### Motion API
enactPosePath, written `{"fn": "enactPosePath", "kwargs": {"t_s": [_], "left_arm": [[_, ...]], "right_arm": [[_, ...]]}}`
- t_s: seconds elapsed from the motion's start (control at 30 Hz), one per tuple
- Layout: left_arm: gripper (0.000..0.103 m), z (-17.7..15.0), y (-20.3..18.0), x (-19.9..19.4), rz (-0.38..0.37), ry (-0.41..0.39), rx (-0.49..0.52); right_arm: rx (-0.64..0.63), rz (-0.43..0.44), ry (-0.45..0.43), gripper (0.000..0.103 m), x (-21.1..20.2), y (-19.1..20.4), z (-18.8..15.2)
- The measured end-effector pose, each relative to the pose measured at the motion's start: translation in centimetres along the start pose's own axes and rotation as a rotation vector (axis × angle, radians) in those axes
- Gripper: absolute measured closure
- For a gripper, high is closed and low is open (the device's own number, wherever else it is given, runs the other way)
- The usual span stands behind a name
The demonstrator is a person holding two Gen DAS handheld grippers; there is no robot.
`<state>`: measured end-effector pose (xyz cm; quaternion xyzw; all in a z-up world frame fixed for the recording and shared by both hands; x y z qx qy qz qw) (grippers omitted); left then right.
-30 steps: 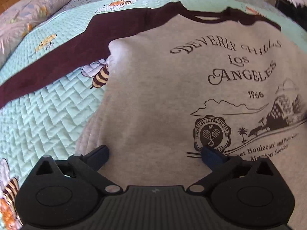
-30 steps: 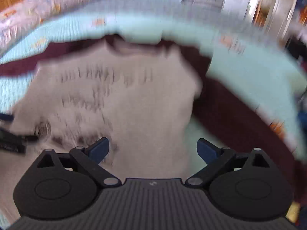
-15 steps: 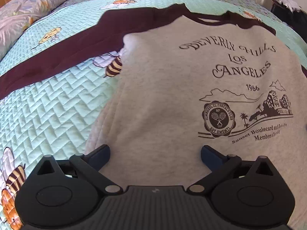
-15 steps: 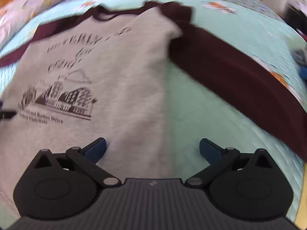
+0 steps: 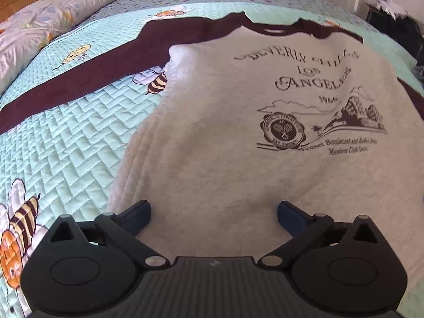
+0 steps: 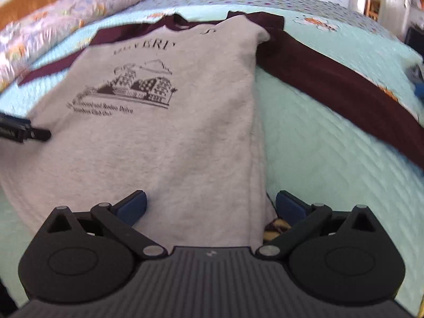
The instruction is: Fold clothes
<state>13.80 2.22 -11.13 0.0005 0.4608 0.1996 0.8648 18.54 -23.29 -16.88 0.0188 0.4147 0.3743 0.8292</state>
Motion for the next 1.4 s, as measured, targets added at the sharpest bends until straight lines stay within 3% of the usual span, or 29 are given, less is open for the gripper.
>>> {"fn": "enactPosePath", "kwargs": {"t_s": [0.13, 0.23, 0.47, 0.53, 0.7, 0.87, 1.07, 1.33, 1.4], "left_arm": [[0.002, -0.2, 1.1, -1.4, -0.105, -0.028, -0.167], [0.002, -0.2, 2.1, -2.0, -0.106, -0.047, -0.241], [0.001, 1.6, 6.5, -2.3, -0.100, -0.129, -0.424], [0.001, 2.6, 8.0, -1.2, -0.134, -0.111, -0.501], [0.001, 6.6, 10.2, 4.4, -0.323, 0.028, -0.662], [0.001, 9.8, 9.7, 8.9, -0.294, 0.062, -0.682], [0.001, 13.1, 8.9, 13.7, -0.258, 0.076, -0.699], [0.001, 14.7, 8.4, 16.8, -0.366, -0.024, -0.819], [0.001, 15.5, 8.1, 17.1, -0.357, -0.029, -0.798]], "right_arm": [[0.199, 0.137, -0.176, 0.000, -1.8, -1.6, -0.8], [0.315, 0.185, -0.274, 0.000, -2.4, -2.8, -1.0], [0.361, 0.239, -0.378, 0.000, -3.8, -3.2, 0.2], [0.404, 0.290, -0.408, 0.000, -3.7, -3.8, 0.7], [0.616, 0.461, -0.456, 0.000, -2.5, -7.3, 1.8], [0.778, 0.531, -0.526, 0.000, -0.8, -11.2, 3.5], [0.852, 0.443, -0.507, 0.000, 2.5, -14.3, 8.0], [0.927, 0.608, -0.467, 0.000, 7.7, -14.3, 11.6], [0.928, 0.577, -0.431, 0.000, 8.5, -14.0, 12.3]]}}
Point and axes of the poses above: each gripper's, at about its wrist camera, not at the fingertips, and x roughly the way its jaws point, y to its left, z to its top, the point moved 3 cm from there along x, roughly the way its jaws point, and after that the axes turned 15 degrees about z, right-handed, at the moved point
